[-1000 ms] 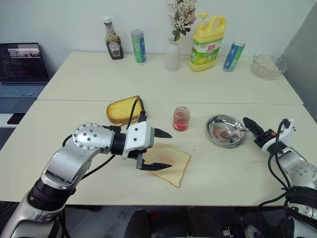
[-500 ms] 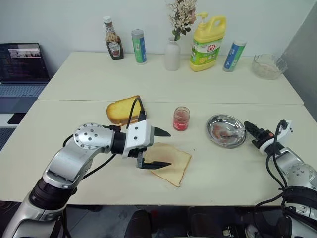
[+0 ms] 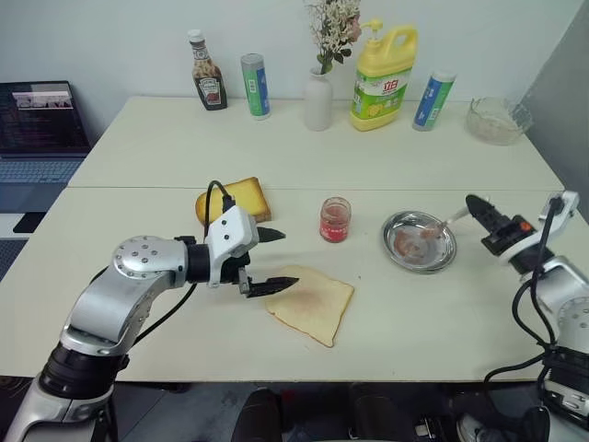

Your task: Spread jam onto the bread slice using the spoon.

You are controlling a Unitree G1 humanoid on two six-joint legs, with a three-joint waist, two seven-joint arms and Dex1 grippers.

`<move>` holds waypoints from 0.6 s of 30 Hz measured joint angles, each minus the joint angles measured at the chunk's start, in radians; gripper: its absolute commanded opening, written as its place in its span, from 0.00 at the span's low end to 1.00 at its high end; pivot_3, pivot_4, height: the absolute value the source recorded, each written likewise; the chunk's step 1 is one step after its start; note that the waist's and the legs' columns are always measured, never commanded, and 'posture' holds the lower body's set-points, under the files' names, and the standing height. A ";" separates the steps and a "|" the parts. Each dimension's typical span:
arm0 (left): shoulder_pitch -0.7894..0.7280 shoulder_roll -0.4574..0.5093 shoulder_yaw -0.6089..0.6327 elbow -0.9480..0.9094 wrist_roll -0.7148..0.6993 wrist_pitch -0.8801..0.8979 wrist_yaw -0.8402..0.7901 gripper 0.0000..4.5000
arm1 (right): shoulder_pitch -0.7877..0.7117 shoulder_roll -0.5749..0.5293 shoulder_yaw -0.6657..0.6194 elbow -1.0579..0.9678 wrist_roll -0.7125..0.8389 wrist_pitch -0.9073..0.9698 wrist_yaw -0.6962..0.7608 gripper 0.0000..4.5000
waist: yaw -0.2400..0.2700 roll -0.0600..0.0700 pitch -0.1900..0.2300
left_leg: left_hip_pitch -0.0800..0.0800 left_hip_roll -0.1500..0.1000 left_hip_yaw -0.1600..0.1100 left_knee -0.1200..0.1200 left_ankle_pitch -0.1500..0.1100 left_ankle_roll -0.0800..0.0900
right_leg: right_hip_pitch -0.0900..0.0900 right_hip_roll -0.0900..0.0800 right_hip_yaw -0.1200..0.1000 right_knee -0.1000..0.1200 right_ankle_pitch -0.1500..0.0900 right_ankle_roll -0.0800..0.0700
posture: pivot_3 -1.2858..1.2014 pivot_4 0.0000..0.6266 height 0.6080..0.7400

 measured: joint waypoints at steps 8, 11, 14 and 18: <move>0.017 -0.004 0.007 0.041 0.032 -0.006 0.048 1.00 | -0.177 0.006 0.254 -0.202 -0.046 0.033 -0.085 0.00 | 0.003 0.000 0.000 | -0.001 0.000 0.000 0.001 0.000 0.000 | 0.000 0.000 0.000 -0.001 -0.001 0.002 | 0.52 0.24 1.00; 0.008 -0.024 0.013 0.045 0.036 -0.024 0.069 1.00 | -0.279 0.016 0.417 -0.186 -0.170 -0.005 -0.072 0.00 | 0.003 0.000 0.000 | -0.001 0.000 0.000 0.000 0.000 0.000 | -0.001 0.000 -0.001 -0.001 0.000 0.000 | 0.52 0.24 1.00; 0.007 -0.029 0.027 0.041 0.032 -0.024 0.087 1.00 | -0.344 0.026 0.517 -0.139 -0.269 -0.055 -0.039 0.00 | 0.005 0.000 0.000 | -0.002 0.000 -0.001 0.000 0.000 0.000 | -0.001 0.000 -0.002 -0.001 0.001 -0.001 | 0.52 0.24 1.00; 0.016 -0.041 0.065 0.009 0.002 -0.013 0.108 1.00 | -0.389 0.033 0.603 -0.021 -0.402 -0.145 0.022 0.00 | 0.006 -0.001 0.001 | -0.002 0.000 0.000 0.000 0.000 0.000 | -0.001 -0.001 -0.002 -0.001 0.001 -0.001 | 0.52 0.24 1.00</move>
